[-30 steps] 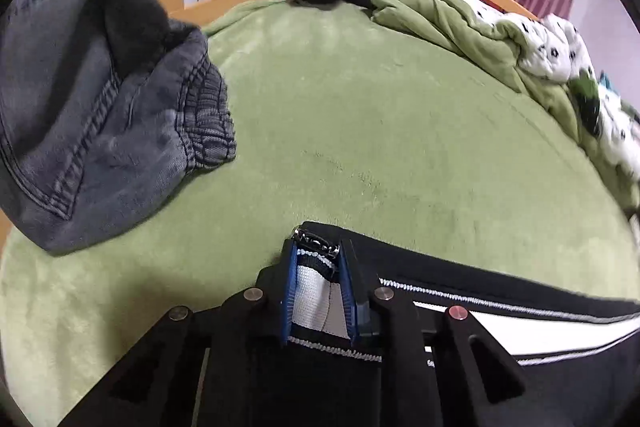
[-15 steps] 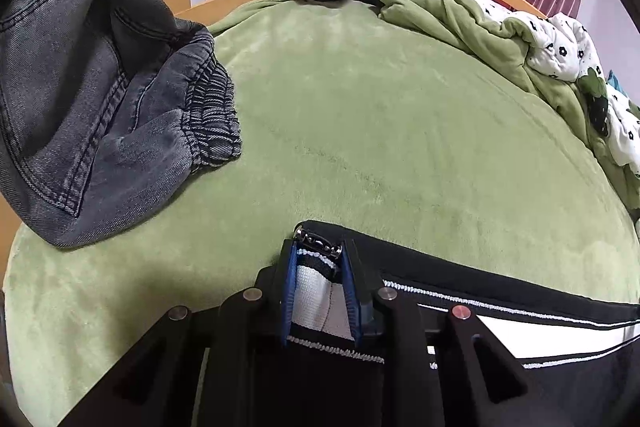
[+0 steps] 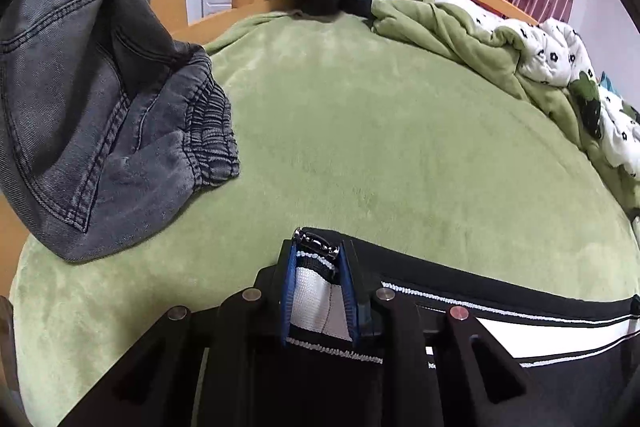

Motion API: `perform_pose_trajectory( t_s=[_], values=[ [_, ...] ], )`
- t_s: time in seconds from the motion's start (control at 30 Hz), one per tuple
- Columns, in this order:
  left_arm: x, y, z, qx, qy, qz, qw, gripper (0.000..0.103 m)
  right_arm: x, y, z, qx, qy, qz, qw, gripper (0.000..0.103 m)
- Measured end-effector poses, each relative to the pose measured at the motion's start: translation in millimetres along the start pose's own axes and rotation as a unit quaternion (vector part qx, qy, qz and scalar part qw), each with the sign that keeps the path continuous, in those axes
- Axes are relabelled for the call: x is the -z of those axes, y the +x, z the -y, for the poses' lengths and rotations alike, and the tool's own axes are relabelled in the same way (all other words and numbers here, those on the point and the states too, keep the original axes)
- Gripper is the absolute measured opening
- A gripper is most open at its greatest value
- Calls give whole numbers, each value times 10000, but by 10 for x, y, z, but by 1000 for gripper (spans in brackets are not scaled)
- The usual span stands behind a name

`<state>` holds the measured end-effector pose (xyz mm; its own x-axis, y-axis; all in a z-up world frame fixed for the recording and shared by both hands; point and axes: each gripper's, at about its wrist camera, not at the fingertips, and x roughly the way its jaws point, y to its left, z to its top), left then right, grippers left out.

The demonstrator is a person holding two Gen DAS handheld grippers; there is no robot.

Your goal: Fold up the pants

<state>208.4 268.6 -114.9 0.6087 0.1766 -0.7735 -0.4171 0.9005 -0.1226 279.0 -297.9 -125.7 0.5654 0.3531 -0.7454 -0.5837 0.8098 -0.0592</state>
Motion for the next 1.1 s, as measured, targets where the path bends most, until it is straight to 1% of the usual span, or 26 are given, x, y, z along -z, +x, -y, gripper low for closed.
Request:
perform_pose_trajectory(
  t_s=[0.03,0.1,0.13,0.2,0.27,0.33,0.4,0.43,0.47,0.5,0.53,0.57,0.63,0.67,0.7,0.73,0.77,0.83,0.87,0.9,0.97,1.0,1.03,1.1],
  values=[
    [5,24,10,-41,40,9,10000,21,-23,-37,23,9,93,127,9999,4],
    [24,92,33,-98,127,17,9999,21,-28,71,5,120,45,8,9999,4],
    [31,130,40,-122,151,-19,9998,21,7,201,-31,225,-54,-135,9996,4],
    [45,185,44,-165,122,-93,9997,21,72,369,-52,272,-42,-259,9993,4],
    [49,179,81,-283,246,-91,9993,24,76,358,-28,240,80,-195,9995,6],
    [46,138,104,-382,362,-88,9986,31,70,332,43,193,413,-222,9987,13],
    [45,22,80,-497,406,-37,9979,44,71,224,111,200,662,-157,9975,17],
    [55,-60,54,-519,377,20,9979,44,76,133,157,324,776,-81,9964,22],
    [69,-137,28,-497,355,66,9981,44,90,24,217,495,915,19,9946,26],
    [93,-223,-2,-430,334,106,9985,45,132,-122,295,653,1106,190,9915,34],
    [117,-286,-25,-367,314,132,9987,47,176,-220,370,711,1237,301,9893,37],
    [157,-365,-45,-290,292,162,9990,51,230,-297,455,797,1330,287,9875,37],
    [247,-476,-48,-168,263,176,9994,52,340,-318,605,890,1518,122,9843,37],
    [300,-527,-21,-78,291,162,9994,52,401,-257,682,955,1663,-64,9814,37],
    [341,-573,17,-14,341,140,9993,52,463,-131,753,1028,1781,-342,9780,33],
    [388,-628,63,22,408,126,9991,52,501,-34,777,1077,1815,-501,9762,33],
    [430,-680,106,56,450,113,9989,52,491,20,783,1168,1818,-506,9751,33],
    [513,-782,152,205,449,117,9987,52,377,-32,741,1325,1941,-441,9710,33],
    [568,-839,155,316,398,122,9986,52,301,-105,721,1287,2133,-354,9678,33],
    [646,-897,151,398,313,89,9987,52,235,-220,676,1058,2368,-114,9657,33],
    [777,-967,117,533,175,8,9984,52,140,-425,556,853,2679,210,9594,34],
    [858,-1005,87,610,87,-16,9981,52,86,-569,445,792,2823,330,9555,38],
    [950,-1047,41,638,11,-39,9980,52,45,-635,383,744,2866,374,9544,44],
    [1105,-1139,-27,561,42,18,9984,52,-24,-807,123,691,2907,373,9536,52]
  ],
)
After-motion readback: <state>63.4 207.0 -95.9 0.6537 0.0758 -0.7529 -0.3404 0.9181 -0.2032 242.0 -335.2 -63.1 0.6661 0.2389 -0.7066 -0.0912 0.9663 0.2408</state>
